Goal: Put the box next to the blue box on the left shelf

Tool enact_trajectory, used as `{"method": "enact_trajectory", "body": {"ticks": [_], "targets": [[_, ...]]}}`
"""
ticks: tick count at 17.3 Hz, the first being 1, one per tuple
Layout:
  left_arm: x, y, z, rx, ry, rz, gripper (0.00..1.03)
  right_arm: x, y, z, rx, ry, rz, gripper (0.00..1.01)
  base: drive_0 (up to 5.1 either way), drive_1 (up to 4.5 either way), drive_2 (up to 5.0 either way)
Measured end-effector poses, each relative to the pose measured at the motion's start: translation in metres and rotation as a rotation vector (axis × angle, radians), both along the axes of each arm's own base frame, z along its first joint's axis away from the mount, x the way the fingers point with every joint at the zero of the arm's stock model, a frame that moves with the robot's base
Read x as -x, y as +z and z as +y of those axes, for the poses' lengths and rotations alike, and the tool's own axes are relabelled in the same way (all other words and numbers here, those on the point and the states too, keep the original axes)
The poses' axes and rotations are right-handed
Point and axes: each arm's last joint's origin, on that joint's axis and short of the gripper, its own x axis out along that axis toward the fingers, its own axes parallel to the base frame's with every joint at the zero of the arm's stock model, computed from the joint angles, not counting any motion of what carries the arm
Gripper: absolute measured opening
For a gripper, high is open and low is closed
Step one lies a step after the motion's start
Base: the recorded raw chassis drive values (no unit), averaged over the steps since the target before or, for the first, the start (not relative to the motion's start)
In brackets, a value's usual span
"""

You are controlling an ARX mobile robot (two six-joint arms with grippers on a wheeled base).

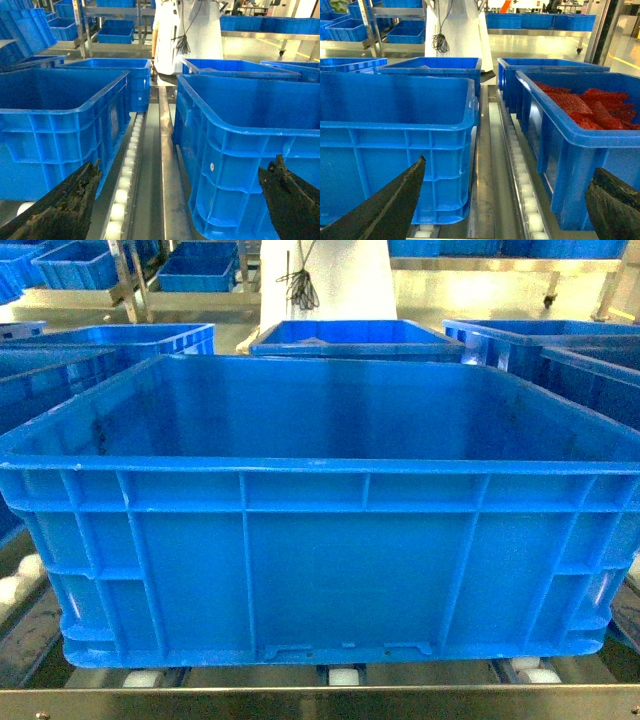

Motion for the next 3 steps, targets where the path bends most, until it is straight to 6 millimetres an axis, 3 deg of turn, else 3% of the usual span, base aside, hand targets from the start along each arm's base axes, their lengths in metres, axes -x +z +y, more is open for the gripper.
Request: {"method": "enact_trajectory", "body": {"ticks": [3], "targets": [[0.0, 0.0, 0.0, 0.0, 0.0, 0.0, 0.98, 0.0, 0.0, 0.0, 0.0, 0.0, 0.0, 0.98, 0.0, 0.0, 0.0]]}}
